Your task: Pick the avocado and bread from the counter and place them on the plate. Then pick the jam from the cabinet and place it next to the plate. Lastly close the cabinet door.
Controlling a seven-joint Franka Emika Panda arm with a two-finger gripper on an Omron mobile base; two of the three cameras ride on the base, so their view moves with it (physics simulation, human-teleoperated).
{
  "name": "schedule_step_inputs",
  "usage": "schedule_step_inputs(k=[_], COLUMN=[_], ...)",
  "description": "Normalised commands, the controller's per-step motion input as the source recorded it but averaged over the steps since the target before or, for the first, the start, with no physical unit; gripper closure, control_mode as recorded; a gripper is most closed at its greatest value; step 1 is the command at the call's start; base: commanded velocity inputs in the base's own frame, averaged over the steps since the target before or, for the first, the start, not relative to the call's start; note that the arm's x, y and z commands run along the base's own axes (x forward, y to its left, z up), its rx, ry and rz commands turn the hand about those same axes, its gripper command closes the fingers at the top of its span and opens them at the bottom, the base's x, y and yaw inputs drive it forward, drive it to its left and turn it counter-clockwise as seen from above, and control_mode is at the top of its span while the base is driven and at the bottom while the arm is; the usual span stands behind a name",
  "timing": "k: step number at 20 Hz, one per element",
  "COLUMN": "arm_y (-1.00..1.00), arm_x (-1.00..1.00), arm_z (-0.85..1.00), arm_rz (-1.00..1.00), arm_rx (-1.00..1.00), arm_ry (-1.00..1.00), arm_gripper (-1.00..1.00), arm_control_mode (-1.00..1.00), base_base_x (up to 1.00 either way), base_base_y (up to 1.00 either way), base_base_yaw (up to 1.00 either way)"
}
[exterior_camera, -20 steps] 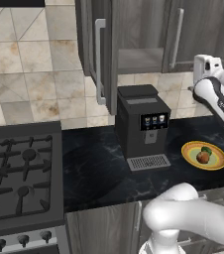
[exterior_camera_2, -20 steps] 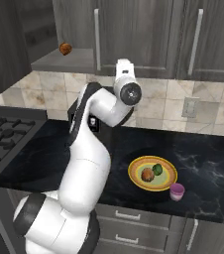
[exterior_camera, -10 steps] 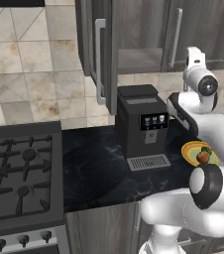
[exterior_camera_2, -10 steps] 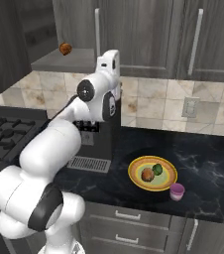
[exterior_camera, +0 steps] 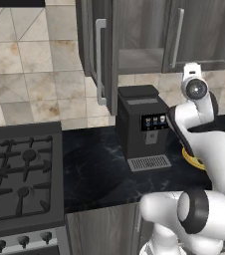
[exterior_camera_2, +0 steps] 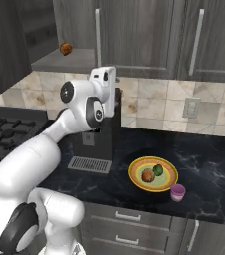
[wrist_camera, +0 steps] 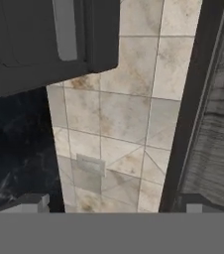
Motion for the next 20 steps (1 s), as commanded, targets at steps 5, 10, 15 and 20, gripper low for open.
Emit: schedule_step_inputs(k=[5, 10, 15, 20], arm_y=[-0.06, 0.11, 0.43, 0.40], arm_x=[-0.84, -0.60, -0.41, -0.45], arm_z=[0.11, -0.02, -0.14, -0.22], arm_rz=[-0.01, -0.02, -0.01, 0.00], arm_rx=[0.05, 0.00, -0.07, -0.02], arm_ry=[0.18, 0.02, 0.00, 0.00], arm_gripper=[-1.00, -1.00, -1.00, -1.00], arm_control_mode=[-1.00, -1.00, -1.00, -1.00], base_base_x=[0.00, 0.00, 0.00, 0.00], base_base_y=[0.00, 0.00, 0.00, 0.00], base_base_yaw=[0.00, 0.00, 0.00, 0.00])
